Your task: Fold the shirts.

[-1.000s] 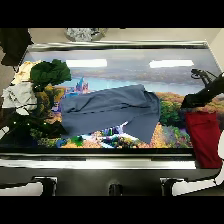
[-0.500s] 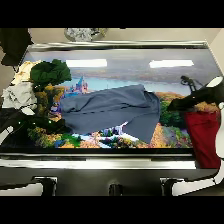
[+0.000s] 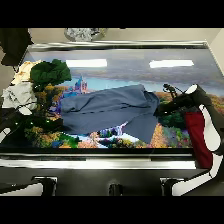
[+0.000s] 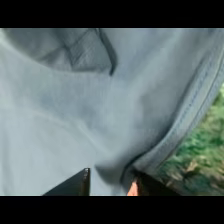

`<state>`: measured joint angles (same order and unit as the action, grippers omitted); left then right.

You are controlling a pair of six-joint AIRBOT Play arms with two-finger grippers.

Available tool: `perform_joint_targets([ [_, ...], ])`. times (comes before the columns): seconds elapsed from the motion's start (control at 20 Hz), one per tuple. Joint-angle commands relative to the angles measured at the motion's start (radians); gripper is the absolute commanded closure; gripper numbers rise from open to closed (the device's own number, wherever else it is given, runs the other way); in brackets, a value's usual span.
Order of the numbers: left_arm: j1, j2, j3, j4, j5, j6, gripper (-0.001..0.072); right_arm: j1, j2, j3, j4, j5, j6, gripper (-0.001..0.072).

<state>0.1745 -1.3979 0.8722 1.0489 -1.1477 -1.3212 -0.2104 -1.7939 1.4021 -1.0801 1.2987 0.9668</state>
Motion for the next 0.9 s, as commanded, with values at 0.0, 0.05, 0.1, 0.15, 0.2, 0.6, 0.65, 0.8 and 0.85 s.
perform_joint_targets([
  [0.0, 0.001, 0.016, 0.007, -0.014, -0.015, 0.014, 0.0673, 0.008, -0.008, -0.004, -0.017, -0.027, 0.043, 0.036],
  [0.05, 0.001, 0.018, 0.007, -0.013, -0.015, 0.014, 0.0673, 0.008, -0.002, -0.002, -0.017, -0.035, 0.041, 0.036],
  [0.1, 0.001, 0.018, 0.007, -0.013, -0.015, 0.014, 0.0673, 0.007, 0.009, 0.005, -0.018, -0.037, 0.029, 0.036],
  [0.15, 0.001, 0.018, 0.007, -0.013, -0.015, 0.018, 0.0673, 0.005, 0.025, 0.017, -0.021, -0.034, 0.011, 0.0359],
  [0.2, 0.001, 0.018, 0.007, -0.013, -0.014, 0.018, 0.0673, -0.003, 0.04, 0.032, -0.029, -0.034, 0.007, 0.0358],
  [0.6, 0.001, 0.018, 0.007, -0.013, -0.014, 0.04, 0.0673, -0.076, -0.007, 0.064, -0.028, 0.079, 0.062, 0.0334],
  [0.65, 0.001, 0.018, 0.007, -0.013, -0.015, 0.04, 0.0673, -0.063, -0.027, 0.064, -0.029, 0.079, 0.062, 0.0316],
  [0.8, 0.002, 0.018, 0.007, -0.013, -0.029, 0.04, 0.0673, -0.026, -0.074, 0.064, -0.027, 0.04, 0.093, 0.0324],
  [0.85, 0.002, 0.018, 0.007, -0.013, -0.034, 0.04, 0.0673, -0.016, -0.077, 0.064, -0.028, 0.027, 0.095, 0.0411],
])
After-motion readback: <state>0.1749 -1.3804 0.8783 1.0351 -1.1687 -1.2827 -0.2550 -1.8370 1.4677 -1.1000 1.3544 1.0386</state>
